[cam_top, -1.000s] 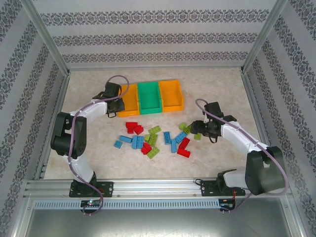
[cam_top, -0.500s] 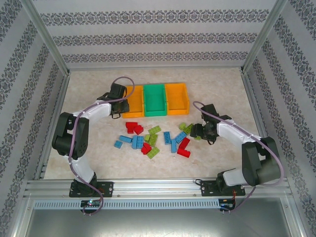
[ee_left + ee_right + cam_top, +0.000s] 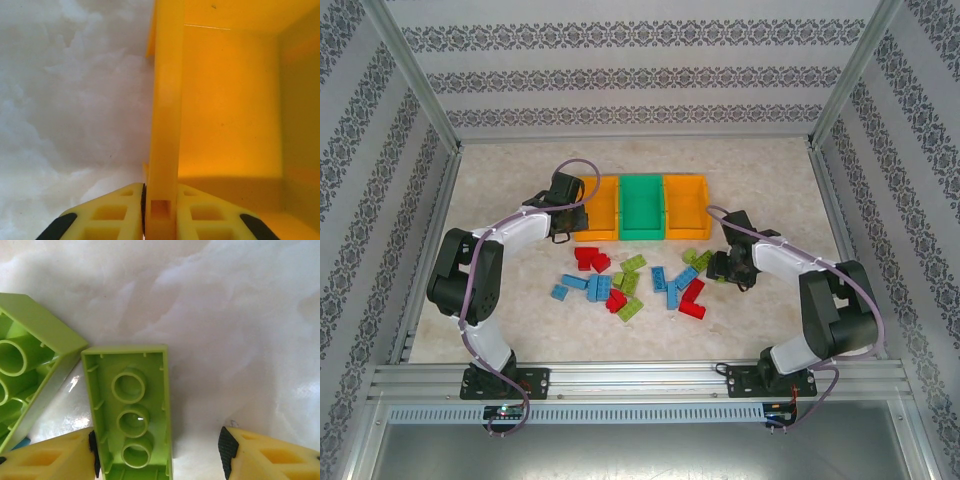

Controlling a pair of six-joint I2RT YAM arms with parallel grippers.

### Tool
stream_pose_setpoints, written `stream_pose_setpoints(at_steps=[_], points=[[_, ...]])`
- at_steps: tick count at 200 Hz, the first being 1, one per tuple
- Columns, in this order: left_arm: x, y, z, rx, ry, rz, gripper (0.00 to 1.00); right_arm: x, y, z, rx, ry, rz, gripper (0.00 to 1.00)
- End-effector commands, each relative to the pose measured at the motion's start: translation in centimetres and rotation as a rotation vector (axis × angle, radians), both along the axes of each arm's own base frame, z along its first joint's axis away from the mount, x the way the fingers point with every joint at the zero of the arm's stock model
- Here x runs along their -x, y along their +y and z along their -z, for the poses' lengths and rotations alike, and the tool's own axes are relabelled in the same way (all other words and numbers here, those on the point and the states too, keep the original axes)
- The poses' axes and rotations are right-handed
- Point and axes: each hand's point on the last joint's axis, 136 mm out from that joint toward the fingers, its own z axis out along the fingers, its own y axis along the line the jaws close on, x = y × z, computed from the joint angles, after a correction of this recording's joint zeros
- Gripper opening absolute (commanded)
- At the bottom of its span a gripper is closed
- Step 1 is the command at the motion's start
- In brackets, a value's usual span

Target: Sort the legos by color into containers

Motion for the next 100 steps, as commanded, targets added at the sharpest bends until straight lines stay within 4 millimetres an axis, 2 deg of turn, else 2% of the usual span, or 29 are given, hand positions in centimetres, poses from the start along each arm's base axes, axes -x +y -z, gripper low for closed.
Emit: stream_pose_setpoints(at_steps=[1,61,100], points=[[1.4,-0.9,0.5,0.017,0.028,-0.001,0.23,-0.5,0.0,0.1,0.041,0.003,-0.024,0.61],[2.1,-0.3,-0.9,-0.018,-0.028,-0.004,0.36,-0.5,0.3,0.2,0.036,0.014,-0.055,0.32],[2.7,0.3,-1.1,-0.036,-0.031,-0.013,0.41,-0.2,0.7,-0.5,0.01,0.002,-0.07,0.27]])
